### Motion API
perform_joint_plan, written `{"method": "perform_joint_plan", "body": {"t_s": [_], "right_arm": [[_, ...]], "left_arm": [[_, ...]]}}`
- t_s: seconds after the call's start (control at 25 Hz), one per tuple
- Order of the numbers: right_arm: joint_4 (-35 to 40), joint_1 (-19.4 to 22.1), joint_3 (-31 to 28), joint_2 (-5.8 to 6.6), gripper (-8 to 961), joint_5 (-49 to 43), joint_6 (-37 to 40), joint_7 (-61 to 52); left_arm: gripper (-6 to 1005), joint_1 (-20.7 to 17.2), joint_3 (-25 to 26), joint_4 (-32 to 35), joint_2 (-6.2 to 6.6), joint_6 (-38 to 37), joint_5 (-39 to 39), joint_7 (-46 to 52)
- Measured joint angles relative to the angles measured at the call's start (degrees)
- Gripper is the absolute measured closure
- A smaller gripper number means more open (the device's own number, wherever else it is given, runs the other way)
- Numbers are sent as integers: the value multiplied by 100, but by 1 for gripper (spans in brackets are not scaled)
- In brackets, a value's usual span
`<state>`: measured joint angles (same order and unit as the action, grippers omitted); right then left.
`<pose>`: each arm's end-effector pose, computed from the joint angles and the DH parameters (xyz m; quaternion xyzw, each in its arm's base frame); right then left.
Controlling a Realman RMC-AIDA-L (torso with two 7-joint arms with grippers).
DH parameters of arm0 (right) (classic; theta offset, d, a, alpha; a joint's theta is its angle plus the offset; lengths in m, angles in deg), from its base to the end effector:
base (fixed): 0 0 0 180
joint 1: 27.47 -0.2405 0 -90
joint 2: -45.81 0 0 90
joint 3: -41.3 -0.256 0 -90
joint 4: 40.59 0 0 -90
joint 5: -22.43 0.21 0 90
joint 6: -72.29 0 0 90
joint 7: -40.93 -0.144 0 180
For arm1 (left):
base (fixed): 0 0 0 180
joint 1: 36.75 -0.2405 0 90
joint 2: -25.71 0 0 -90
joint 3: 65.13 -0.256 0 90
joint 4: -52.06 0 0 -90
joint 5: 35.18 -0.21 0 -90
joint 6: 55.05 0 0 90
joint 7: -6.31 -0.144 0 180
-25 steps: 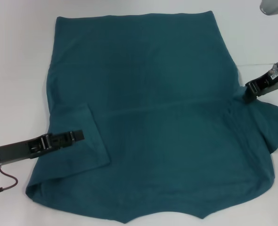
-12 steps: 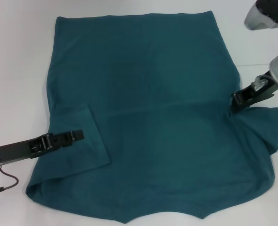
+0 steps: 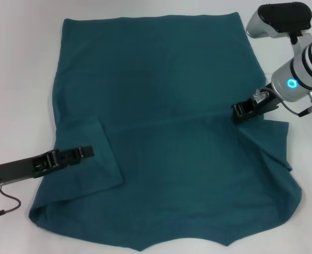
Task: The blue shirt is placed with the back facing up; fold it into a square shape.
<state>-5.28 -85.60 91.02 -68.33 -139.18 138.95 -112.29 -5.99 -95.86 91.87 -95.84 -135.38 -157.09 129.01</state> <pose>0.2071 0.4593 0.0186 -0.8116 0.5034 -0.0948 0.2809 -0.2853 0.3452 0.0024 -0.7596 -0.5775 -0.2692 0.1307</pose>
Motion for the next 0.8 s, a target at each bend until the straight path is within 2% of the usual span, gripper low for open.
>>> {"method": "perform_joint_plan", "body": {"t_s": [0.28, 0.56, 0.8], "right_arm": [[120, -110, 245, 37, 944, -97, 401, 3], [110, -128, 310, 11, 944, -87, 542, 50], [260, -17, 569, 43, 943, -124, 828, 25]], "left_arm": [[366, 0, 5, -17, 0, 53, -4, 0], [366, 17, -3, -123, 0, 131, -30, -20], [366, 13, -3, -124, 8, 133, -30, -13]]}}
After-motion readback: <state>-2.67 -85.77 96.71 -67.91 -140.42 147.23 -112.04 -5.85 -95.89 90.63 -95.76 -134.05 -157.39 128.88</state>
